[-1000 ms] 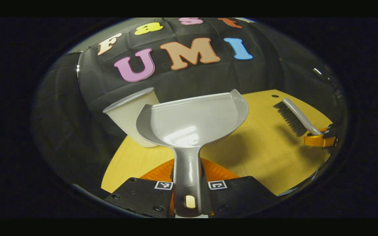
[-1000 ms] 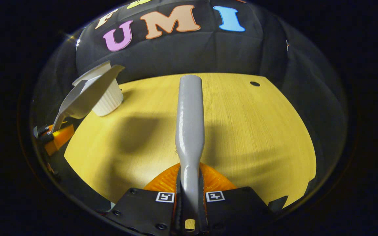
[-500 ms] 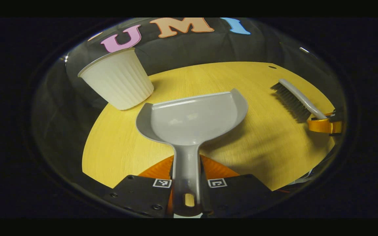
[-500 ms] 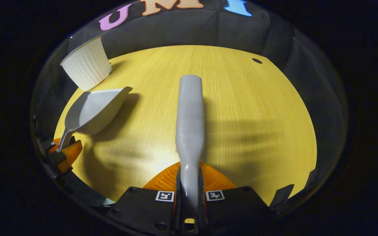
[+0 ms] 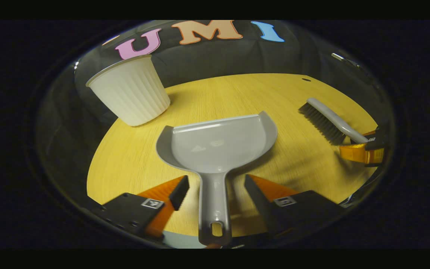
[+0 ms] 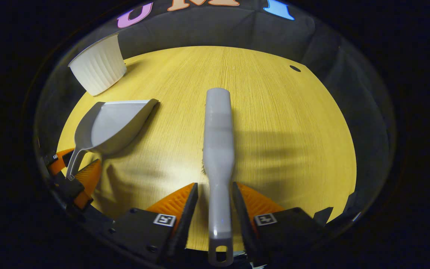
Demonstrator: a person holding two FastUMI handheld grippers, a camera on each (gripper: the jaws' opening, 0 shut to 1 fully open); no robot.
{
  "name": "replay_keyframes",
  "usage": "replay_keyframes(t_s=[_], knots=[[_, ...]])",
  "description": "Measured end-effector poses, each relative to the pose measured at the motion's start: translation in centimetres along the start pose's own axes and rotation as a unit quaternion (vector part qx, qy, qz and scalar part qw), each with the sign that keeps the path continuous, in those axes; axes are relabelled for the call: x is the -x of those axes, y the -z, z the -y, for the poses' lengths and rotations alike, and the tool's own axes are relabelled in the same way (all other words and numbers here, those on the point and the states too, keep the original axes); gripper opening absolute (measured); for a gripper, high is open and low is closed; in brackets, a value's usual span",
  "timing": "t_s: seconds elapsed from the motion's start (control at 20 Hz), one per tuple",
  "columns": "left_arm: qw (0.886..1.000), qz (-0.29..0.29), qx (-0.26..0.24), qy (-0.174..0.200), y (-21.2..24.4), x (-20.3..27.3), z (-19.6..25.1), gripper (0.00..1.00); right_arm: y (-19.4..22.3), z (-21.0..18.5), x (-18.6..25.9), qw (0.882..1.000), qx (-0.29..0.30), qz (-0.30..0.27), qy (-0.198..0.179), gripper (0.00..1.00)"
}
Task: Pick up the small broom and dustpan from the desktop, sweep the trash into the dustpan with the broom, and then empty the trash into the garbage bin.
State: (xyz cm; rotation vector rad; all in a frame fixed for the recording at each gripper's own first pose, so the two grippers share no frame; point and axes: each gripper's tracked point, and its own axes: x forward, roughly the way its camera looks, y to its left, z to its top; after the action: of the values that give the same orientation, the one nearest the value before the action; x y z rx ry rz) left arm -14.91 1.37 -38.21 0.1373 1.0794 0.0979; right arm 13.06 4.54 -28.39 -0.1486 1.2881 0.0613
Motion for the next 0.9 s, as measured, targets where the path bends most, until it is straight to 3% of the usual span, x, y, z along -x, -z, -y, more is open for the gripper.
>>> replay_keyframes(t_s=[0.05,0.1,0.15,0.3,0.35,0.45,0.5,0.55,0.6,0.7,0.75,0.8,0.85,0.9], knots=[[1.000,0.015,-0.004,0.000,-0.7,0.2,-0.1,1.00,-0.3,-0.1,0.4,1.000,0.002,0.009,-0.003,0.73],[1.000,0.022,-0.001,-0.005,-1.2,0.9,-0.3,1.00,-0.7,0.1,0.8,1.000,0.005,0.024,-0.002,0.89],[0.999,0.049,0.001,-0.013,-2.4,1.8,-0.7,0.95,-1.5,0.3,1.2,0.999,0.009,0.049,-0.001,0.96],[0.986,0.156,0.012,-0.057,-8.4,7.1,-2.7,0.95,-5.7,0.4,4.6,0.984,0.012,0.176,-0.032,1.00],[0.980,0.189,0.011,-0.067,-10.8,9.6,-3.1,0.95,-7.6,0.4,7.0,0.971,0.011,0.236,-0.046,1.00],[0.966,0.245,0.009,-0.081,-15.4,14.7,-2.9,0.95,-11.1,1.3,13.0,0.932,0.008,0.359,-0.060,1.00],[0.958,0.276,0.010,-0.081,-17.7,17.1,-2.2,0.86,-12.2,1.8,16.1,0.910,0.008,0.411,-0.062,1.00],[0.946,0.313,0.009,-0.084,-20.0,19.7,-1.8,0.94,-12.9,2.5,18.7,0.889,0.010,0.453,-0.062,1.00],[0.932,0.352,0.010,-0.086,-22.1,22.2,-1.6,0.94,-13.2,3.1,21.3,0.871,0.013,0.488,-0.063,1.00],[0.914,0.396,0.021,-0.083,-23.7,26.2,-0.7,0.92,-12.9,3.8,24.3,0.850,0.026,0.522,-0.058,1.00],[0.909,0.409,0.033,-0.071,-24.1,27.6,0.2,0.93,-12.6,4.1,25.0,0.846,0.028,0.529,-0.060,0.99],[0.902,0.426,0.046,-0.053,-24.9,28.9,0.6,1.00,-12.5,4.1,25.4,0.843,0.030,0.533,-0.063,1.00],[0.896,0.440,0.056,-0.035,-25.6,29.8,1.0,0.93,-12.3,4.2,25.8,0.839,0.025,0.540,-0.064,1.00],[0.889,0.453,0.063,-0.019,-26.2,30.6,1.4,0.93,-12.2,4.4,26.3,0.834,0.020,0.548,-0.060,1.00]])
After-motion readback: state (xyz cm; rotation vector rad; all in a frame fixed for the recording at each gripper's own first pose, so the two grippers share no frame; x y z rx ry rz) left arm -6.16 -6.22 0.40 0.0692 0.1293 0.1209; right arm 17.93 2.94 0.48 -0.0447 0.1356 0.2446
